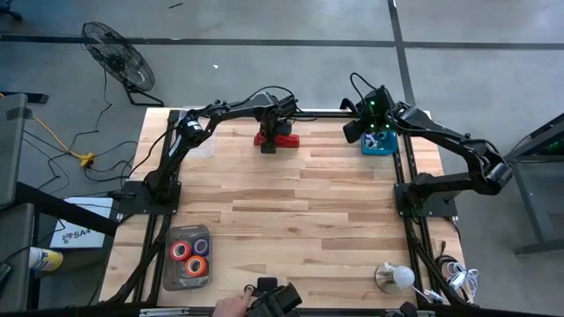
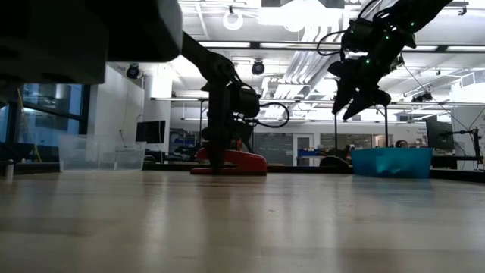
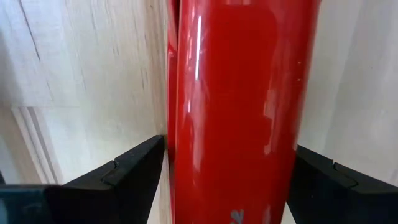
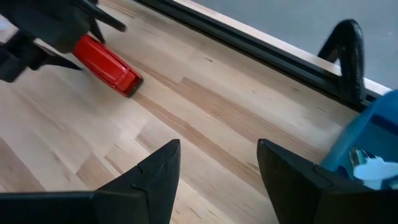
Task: Pick and place Stapler, Stapler remover, tape
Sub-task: Put the red stapler into the transparent bin
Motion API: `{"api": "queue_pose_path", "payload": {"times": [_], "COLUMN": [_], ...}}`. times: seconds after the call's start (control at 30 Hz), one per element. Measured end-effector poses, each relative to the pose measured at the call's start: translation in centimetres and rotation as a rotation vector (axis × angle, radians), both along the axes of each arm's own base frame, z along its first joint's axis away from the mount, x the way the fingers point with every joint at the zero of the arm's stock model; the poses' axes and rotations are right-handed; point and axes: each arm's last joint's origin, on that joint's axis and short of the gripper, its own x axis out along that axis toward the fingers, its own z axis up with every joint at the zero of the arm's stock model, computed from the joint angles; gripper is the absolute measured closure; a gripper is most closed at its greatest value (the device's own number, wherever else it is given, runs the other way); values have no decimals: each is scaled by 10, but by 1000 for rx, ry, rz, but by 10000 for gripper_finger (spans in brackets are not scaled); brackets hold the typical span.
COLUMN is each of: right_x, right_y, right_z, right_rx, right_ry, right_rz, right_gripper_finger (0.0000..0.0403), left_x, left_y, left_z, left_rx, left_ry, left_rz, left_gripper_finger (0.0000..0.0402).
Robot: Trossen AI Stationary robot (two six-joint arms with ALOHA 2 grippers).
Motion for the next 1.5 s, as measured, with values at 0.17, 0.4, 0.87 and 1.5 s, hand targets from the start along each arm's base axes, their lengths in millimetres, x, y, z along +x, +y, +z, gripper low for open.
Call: {"api": "queue_pose_path", "payload": {"times": [0.17, 0.4, 0.87, 1.5], "right_x": [2, 2, 2, 2], "right_y": [-1, -1, -1, -1], "right_z": [2, 2, 2, 2], "right_rx": [-15, -19, -25, -26], "right_ry": [-25, -21, -16, -18], "right_rz": [8, 16, 29, 29], "right_gripper_finger": [199, 199, 199, 199], "left_x": [2, 1, 1, -2], "left_y": [2, 1, 0, -2], "left_z": [0, 0, -3, -24], "left_rx": [23, 16, 0, -53], "left_ry": [-20, -11, 8, 21], "left_rz": [-4, -6, -1, 20], "left_gripper_finger": [116, 174, 205, 203]}}
